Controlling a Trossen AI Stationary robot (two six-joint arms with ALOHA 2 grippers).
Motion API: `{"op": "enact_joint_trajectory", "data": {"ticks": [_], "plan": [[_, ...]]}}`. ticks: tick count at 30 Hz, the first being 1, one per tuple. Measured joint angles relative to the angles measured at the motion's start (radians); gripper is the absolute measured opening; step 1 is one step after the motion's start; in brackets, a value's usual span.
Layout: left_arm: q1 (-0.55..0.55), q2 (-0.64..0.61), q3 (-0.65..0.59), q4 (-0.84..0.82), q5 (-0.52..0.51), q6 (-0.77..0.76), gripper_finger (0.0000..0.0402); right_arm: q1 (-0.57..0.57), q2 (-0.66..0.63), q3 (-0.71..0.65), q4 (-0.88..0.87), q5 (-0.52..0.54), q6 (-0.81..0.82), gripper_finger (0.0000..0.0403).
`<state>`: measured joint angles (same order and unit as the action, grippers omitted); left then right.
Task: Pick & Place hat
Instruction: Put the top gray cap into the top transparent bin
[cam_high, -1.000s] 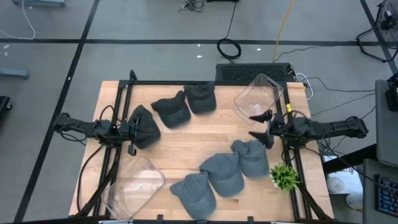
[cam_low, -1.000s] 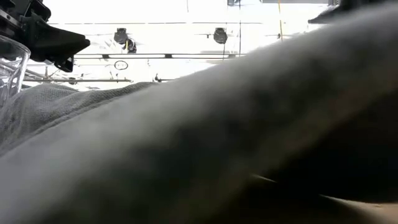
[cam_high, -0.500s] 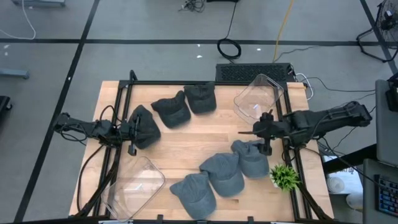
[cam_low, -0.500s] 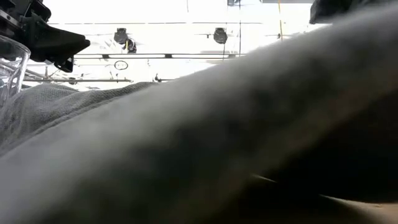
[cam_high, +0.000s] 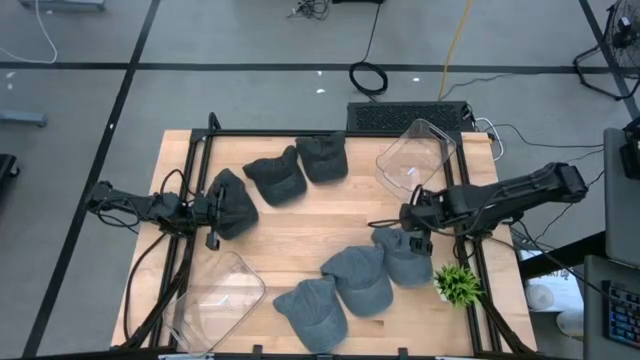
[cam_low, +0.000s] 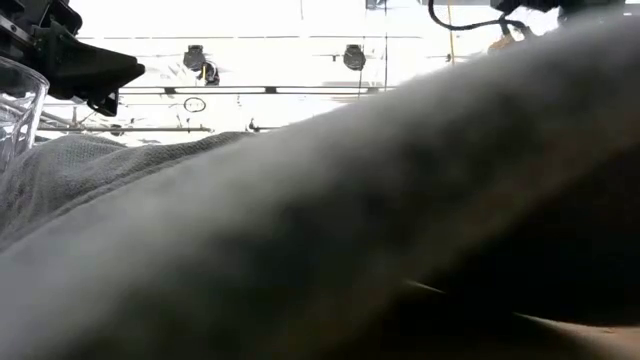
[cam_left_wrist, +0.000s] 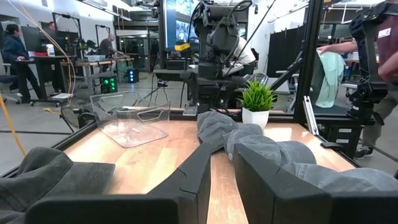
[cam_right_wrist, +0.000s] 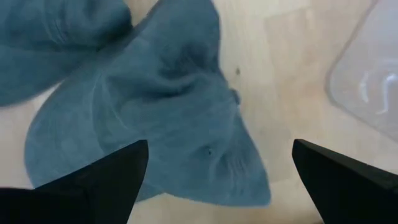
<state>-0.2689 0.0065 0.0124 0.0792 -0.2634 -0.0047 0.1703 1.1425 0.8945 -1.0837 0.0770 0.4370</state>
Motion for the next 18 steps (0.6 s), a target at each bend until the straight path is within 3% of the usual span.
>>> {"op": "enact_joint_trajectory", "data": {"ticks": [18], "plan": [[0.0, 0.0, 0.0, 0.0, 0.0, 0.0, 0.0076, 0.0, 0.027, -0.183, 0.155, -0.051, -0.012, 0.0389]]}}
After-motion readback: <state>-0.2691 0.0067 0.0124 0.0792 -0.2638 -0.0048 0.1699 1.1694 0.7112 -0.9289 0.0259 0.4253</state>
